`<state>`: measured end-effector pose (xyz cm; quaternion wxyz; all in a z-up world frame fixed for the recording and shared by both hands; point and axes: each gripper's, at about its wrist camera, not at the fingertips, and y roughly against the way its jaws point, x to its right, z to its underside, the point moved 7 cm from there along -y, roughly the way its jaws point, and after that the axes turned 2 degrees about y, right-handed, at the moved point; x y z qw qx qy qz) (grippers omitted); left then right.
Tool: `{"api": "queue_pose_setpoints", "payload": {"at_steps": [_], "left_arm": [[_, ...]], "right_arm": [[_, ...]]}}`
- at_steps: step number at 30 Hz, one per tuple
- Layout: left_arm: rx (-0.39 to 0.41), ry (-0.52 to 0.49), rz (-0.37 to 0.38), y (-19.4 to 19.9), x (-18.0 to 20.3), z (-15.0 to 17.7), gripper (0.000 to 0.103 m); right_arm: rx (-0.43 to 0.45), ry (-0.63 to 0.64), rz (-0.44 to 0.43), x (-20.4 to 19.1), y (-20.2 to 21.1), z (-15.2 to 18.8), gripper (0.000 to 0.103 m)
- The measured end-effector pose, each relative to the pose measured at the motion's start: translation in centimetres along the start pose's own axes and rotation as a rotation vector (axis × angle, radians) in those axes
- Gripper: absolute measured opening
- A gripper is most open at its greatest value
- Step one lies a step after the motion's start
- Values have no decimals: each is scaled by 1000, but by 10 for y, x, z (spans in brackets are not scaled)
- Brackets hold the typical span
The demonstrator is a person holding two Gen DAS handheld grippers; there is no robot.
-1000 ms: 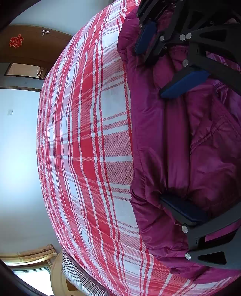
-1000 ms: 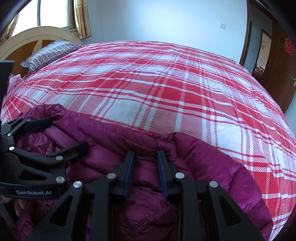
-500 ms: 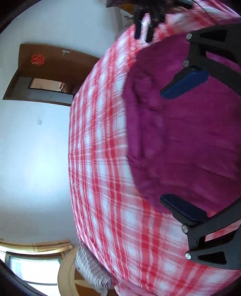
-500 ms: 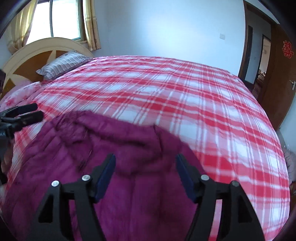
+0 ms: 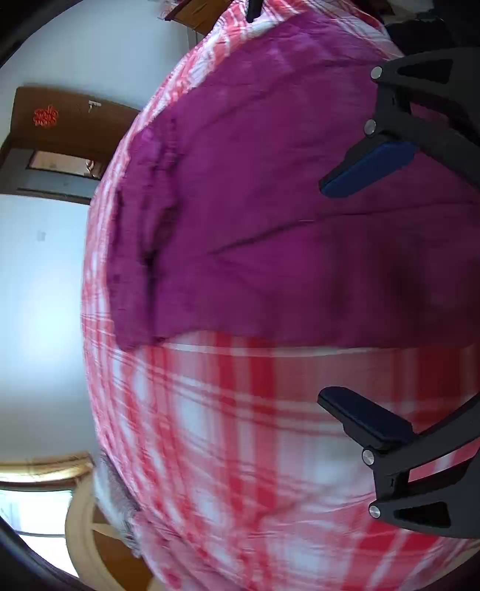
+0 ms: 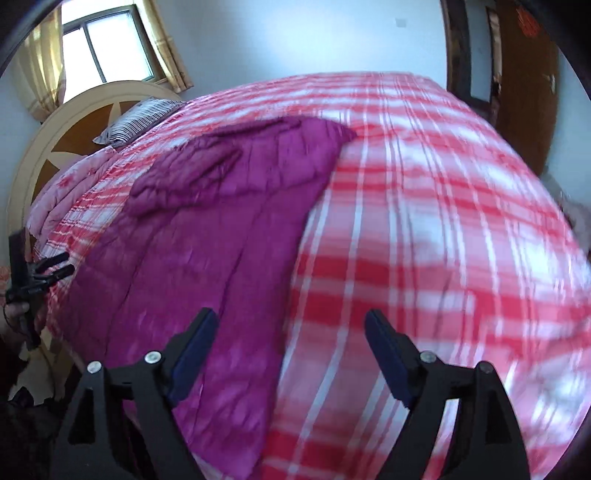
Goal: Fold large clothes
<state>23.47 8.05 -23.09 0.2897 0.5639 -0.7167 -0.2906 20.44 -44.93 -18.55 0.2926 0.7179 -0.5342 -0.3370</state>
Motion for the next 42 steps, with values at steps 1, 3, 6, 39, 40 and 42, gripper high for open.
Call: {"api": "queue_pose_setpoints", "payload": {"at_steps": [1, 3, 6, 39, 40, 42], "left_arm": [[-2, 5, 13, 2, 2, 7, 102], [7, 7, 12, 4, 4, 16, 102], [7, -11, 45, 5, 11, 24, 96], [202, 44, 435, 76, 17, -121, 9], [186, 60, 412, 61, 13, -128, 9], [130, 88, 361, 31, 4, -142, 14]], "right_arm": [[-17, -11, -4, -6, -5, 16, 84], [-31, -20, -6, -15, -10, 34, 80], [-49, -54, -46, -27, -16, 54, 66], [455, -306, -230, -6, 127, -83, 7], [436, -334, -227, 2, 114, -91, 7], [408, -360, -205, 16, 92, -100, 7]]}}
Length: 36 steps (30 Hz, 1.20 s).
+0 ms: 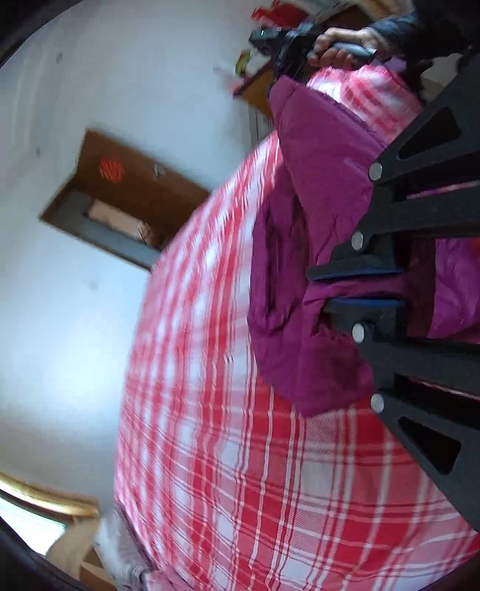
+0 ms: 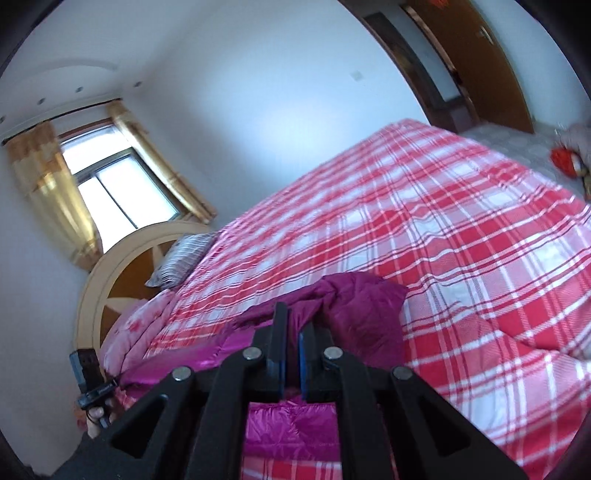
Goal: Fold large clothes
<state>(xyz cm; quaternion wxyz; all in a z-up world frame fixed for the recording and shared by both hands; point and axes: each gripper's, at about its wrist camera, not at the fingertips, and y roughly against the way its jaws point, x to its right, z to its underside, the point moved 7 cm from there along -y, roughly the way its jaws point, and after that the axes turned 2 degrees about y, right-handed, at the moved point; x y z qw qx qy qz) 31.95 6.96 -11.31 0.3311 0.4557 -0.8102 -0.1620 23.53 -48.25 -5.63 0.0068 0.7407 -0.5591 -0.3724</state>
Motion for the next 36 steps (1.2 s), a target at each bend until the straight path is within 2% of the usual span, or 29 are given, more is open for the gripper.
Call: {"api": "queue_pose_setpoints", "payload": {"at_steps": [2, 4, 5, 6, 8, 9, 12, 18, 19, 20, 21, 23, 24, 26, 28, 30, 31, 33, 36], "left_arm": [[-30, 53, -16, -10, -12, -8, 17], [-11, 118, 5, -7, -23, -18, 23], [20, 126, -29, -2, -28, -22, 35], [53, 127, -72, 0, -34, -28, 57], [137, 145, -120, 16, -46, -34, 77], [190, 164, -137, 26, -48, -36, 77], [196, 109, -154, 22, -26, -33, 77], [104, -183, -180, -37, 60, -3, 77], [85, -239, -213, -53, 70, 5, 77], [84, -303, -279, -67, 75, 10, 77], [84, -347, -329, -76, 76, 12, 77], [63, -396, -417, -102, 70, 19, 77], [52, -388, -447, -109, 63, 20, 77], [18, -312, -470, -120, 46, 19, 77], [-13, -210, -469, -123, 29, 18, 77], [-16, -159, -456, -122, 27, 15, 77], [-6, -160, -458, -120, 29, 11, 77], [36, -220, -479, -113, 40, 2, 78], [75, -304, -514, -112, 50, -9, 78]], "right_arm": [[-18, -31, 37, 16, -27, -4, 7], [-34, -50, 70, 28, -46, -7, 7], [-41, -54, 82, 31, -50, -6, 7], [-57, -52, 106, 38, -61, -7, 7], [-71, -64, 130, 46, -70, -7, 7], [-92, -70, 135, 51, -78, -5, 7], [-120, -51, 171, 57, -98, -3, 8], [-143, -31, 238, 62, -131, -3, 10], [-151, -35, 255, 64, -135, -2, 13], [-152, -49, 272, 66, -136, -2, 25], [-123, -73, 289, 68, -131, -4, 49], [-33, -56, 351, 60, -113, -9, 78], [9, 4, 367, 45, -103, -10, 78], [33, 144, 341, 8, -96, -2, 78], [1, 264, 281, -25, -104, 15, 78], [-64, 420, 229, -58, -122, 40, 69], [-84, 496, 227, -70, -133, 51, 65], [-114, 551, 257, -73, -154, 62, 59], [-170, 529, 296, -56, -184, 68, 59]]}}
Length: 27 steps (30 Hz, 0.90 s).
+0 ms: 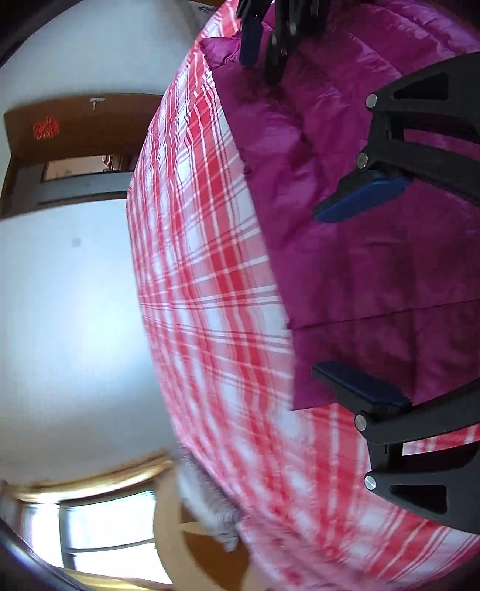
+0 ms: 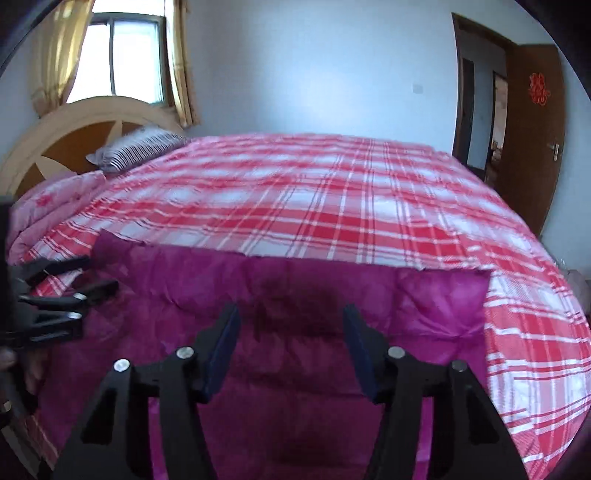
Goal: Fold large clothes
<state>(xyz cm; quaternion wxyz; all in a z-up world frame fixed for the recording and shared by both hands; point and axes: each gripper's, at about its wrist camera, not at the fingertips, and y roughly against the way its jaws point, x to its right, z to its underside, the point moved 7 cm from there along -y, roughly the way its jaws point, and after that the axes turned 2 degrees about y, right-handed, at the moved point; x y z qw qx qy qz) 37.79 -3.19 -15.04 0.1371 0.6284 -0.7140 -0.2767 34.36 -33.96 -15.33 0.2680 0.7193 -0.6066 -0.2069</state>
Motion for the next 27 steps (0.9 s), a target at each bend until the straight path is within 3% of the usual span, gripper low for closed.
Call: {"api": "queue_pose_setpoints", "payload": {"at_steps": [4, 8, 27], "left_arm": [[-46, -40, -46, -37, 3, -1, 78], [-106, 17, -41, -66, -4, 10, 78], [-157, 62, -43, -89, -8, 21, 88]], "right_arm": [[-48, -62, 41, 20, -23, 11, 59], [-64, -127, 38, 29, -29, 18, 59], [-114, -177, 28, 33, -45, 25, 62]]}}
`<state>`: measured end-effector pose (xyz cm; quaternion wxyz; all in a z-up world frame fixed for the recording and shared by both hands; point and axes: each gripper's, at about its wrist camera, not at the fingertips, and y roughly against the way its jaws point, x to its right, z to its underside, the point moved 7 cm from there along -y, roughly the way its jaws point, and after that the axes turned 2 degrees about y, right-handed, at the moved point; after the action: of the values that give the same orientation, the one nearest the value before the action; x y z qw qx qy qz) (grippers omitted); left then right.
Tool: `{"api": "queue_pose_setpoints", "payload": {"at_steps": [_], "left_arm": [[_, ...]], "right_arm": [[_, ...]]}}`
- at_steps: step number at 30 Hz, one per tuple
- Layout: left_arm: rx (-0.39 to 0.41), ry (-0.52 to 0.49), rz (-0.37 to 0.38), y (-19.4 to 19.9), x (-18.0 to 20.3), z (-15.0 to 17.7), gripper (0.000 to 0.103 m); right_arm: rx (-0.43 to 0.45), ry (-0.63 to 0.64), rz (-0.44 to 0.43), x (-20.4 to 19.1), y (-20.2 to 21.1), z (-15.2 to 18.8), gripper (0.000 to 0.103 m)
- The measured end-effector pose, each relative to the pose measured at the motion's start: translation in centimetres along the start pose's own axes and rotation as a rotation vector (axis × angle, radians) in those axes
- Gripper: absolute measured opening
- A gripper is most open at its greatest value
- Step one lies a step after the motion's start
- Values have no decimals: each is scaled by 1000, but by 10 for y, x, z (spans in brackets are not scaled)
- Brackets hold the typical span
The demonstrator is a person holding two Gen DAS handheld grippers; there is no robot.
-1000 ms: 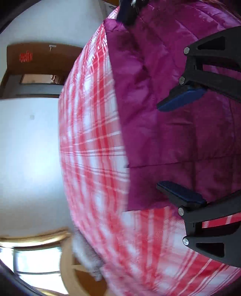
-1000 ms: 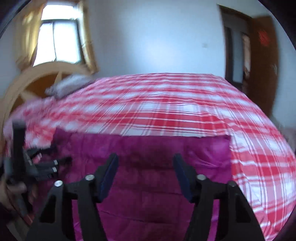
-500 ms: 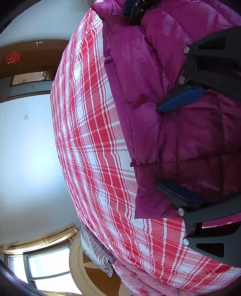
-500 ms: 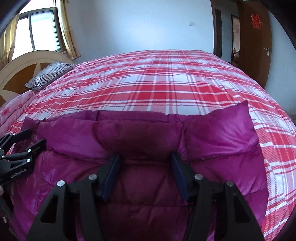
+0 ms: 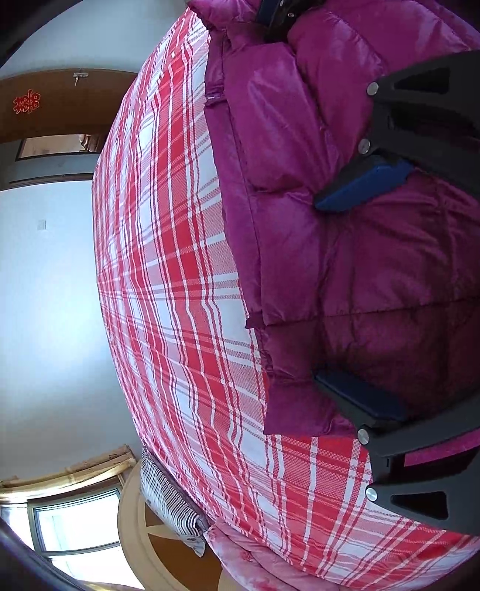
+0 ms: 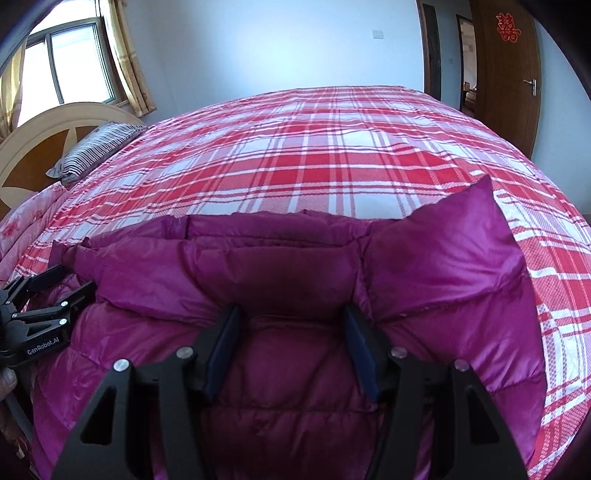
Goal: Fold large clothes
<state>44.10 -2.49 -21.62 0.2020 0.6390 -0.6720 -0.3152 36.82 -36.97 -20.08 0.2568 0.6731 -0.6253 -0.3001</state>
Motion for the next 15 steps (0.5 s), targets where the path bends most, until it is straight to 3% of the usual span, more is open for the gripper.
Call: {"api": "queue_pose_setpoints", "payload": {"at_steps": [4, 9, 12, 15], "left_arm": [[66, -35, -78, 24, 4, -6, 88], [157, -127, 14, 62, 39, -11, 88], [125, -181, 4, 46, 53, -5, 88], [51, -115, 21, 21, 43, 0, 88]], "right_arm": [[-14, 14, 22, -2, -4, 2, 63], [-20, 20, 31, -2, -7, 3, 66], [-26, 29, 43, -4, -8, 3, 67], [-35, 30, 43, -4, -10, 2, 69]]}}
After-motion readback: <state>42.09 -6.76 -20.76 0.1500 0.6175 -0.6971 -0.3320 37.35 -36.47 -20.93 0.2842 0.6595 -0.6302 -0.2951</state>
